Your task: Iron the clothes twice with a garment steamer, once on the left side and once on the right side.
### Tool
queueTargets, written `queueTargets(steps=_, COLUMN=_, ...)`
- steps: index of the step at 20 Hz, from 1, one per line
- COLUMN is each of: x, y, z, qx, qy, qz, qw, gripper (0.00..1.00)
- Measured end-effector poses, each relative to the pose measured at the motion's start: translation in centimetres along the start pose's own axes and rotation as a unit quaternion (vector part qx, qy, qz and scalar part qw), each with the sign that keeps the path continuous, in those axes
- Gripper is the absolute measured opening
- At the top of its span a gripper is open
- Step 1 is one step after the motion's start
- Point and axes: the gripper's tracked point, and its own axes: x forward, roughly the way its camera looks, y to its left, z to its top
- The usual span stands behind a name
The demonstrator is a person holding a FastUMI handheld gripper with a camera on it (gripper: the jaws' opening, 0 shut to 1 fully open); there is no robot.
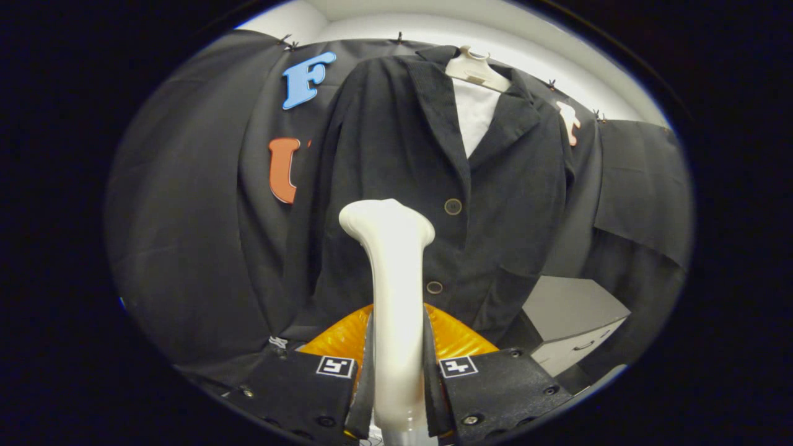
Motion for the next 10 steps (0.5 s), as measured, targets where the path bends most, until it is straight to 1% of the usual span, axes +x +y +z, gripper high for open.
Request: queueTargets(steps=10, x=0.6, y=0.4, z=-5.8, qx=-0.016, qy=0.039, qz=0.009, qw=0.999, gripper=0.36)
